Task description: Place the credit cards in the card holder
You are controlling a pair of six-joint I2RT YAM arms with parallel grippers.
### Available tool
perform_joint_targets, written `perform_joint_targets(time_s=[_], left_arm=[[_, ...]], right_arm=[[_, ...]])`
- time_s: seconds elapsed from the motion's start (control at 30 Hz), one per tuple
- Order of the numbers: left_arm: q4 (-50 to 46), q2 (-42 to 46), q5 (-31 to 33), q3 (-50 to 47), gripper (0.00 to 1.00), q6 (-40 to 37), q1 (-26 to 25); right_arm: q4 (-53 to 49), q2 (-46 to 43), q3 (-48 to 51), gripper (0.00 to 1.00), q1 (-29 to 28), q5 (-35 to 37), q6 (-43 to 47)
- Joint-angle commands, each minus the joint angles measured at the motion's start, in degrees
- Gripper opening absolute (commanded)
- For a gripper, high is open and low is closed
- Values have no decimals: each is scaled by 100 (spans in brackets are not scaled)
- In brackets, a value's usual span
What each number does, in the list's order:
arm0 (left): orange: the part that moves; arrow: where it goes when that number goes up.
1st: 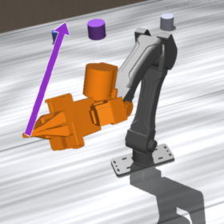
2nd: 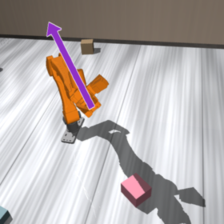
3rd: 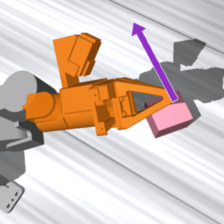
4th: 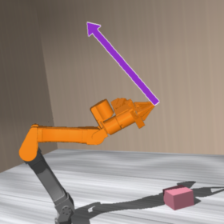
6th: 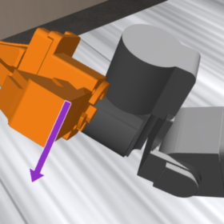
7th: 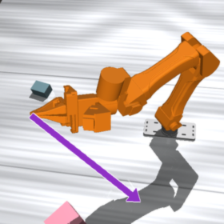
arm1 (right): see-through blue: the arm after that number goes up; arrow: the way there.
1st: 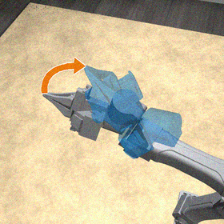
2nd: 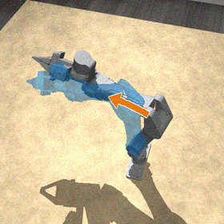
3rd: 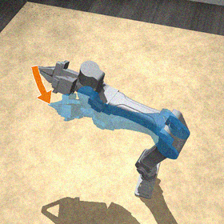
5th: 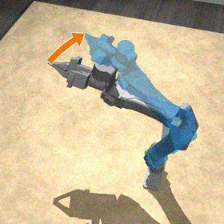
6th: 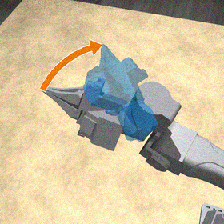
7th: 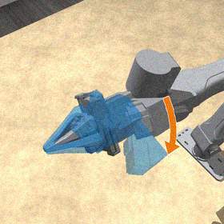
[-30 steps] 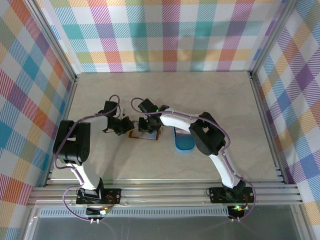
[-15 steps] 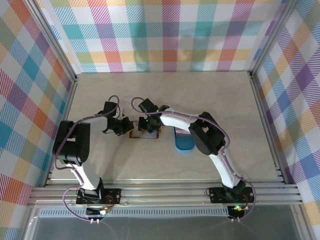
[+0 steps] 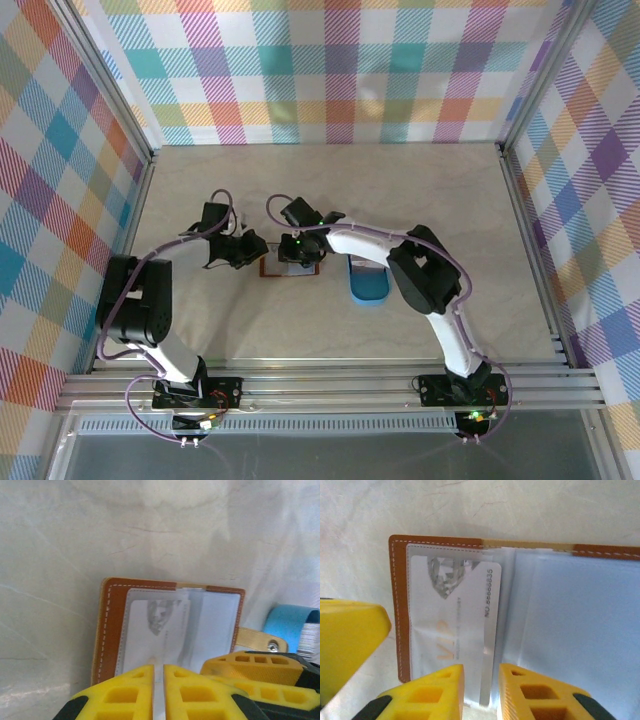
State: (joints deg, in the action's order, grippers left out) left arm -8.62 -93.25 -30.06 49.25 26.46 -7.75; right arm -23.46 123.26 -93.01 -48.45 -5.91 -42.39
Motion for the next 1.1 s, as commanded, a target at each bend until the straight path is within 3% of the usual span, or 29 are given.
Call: perform_joint_targets(time_s=[0.0,0.17,0.37,0.63,1.07], left_arm=[[-17,293,-86,-76,13,81,24],[-239,512,3,-83,14,44,62],[-96,711,-131,-260,18,83,61],[421,638,-358,-587,25,287,62],[510,446,-166,-593,37,395,58]], right_arm=[[65,-585,320,28,68,77,169],[-173,-963,664,34,277,219,402],[-793,-804,360,45,389,266,877],[-1219,-247,-321,48,389,240,692],[-1682,439,-1097,52,389,393,545]])
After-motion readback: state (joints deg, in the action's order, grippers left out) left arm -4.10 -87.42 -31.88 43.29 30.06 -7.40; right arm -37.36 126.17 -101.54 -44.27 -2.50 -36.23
